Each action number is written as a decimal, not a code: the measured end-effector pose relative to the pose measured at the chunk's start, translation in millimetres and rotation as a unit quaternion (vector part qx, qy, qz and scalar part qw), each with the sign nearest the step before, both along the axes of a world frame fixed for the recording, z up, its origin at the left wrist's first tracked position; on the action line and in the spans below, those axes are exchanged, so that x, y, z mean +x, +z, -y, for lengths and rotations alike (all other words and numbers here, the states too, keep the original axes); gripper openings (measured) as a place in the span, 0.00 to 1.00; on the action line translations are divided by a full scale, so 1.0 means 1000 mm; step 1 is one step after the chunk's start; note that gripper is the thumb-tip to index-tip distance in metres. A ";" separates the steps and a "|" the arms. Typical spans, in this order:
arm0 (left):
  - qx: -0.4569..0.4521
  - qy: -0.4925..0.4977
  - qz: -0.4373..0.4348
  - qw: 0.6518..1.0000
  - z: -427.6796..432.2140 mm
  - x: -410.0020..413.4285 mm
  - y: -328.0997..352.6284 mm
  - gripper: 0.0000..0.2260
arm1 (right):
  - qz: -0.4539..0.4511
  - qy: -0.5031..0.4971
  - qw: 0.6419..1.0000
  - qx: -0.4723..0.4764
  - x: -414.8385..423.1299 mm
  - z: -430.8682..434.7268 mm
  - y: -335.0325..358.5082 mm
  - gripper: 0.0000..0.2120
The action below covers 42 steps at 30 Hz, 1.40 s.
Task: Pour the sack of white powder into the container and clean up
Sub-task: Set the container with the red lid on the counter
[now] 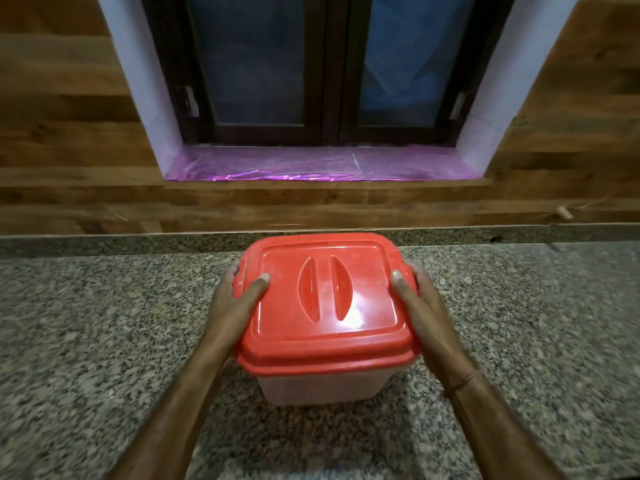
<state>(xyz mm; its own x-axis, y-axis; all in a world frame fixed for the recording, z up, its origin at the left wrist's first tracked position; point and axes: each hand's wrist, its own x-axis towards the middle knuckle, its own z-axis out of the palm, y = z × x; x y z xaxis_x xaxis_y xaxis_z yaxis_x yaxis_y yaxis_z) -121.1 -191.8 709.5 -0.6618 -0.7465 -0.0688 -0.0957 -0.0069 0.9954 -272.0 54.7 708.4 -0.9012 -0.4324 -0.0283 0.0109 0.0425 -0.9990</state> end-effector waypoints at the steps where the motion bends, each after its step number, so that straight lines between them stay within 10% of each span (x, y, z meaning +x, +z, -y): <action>1: -0.004 0.002 -0.008 1.000 0.000 -0.001 0.004 0.26 | -0.002 0.005 1.000 -0.005 0.000 -0.002 0.004 0.19; 12: -0.066 -0.064 -0.019 0.996 -0.082 -0.090 0.041 0.29 | 0.105 -0.041 0.992 -0.062 -0.097 -0.093 0.023 0.33; 18: -0.258 -0.186 0.152 0.936 -0.169 -0.145 0.008 0.38 | 0.100 -0.147 0.981 -0.079 -0.162 -0.201 -0.005 0.52; 26: -0.479 -0.160 0.307 0.806 -0.205 -0.166 -0.030 0.39 | 0.124 -0.169 0.978 -0.011 -0.224 -0.268 -0.110 0.28; 42: -0.488 -0.132 0.323 0.801 -0.208 -0.169 -0.036 0.45 | 0.016 -0.112 0.932 0.345 -0.218 -0.239 -0.184 0.34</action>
<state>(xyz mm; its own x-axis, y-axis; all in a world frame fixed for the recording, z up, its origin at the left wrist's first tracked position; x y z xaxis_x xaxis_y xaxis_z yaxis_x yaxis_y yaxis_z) -290.0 16.6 673.2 -0.8667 -0.4938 0.0706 -0.4623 0.8483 0.2581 -489.8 293.8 524.1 -0.9605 -0.1031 -0.2583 0.1258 0.6672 -0.7342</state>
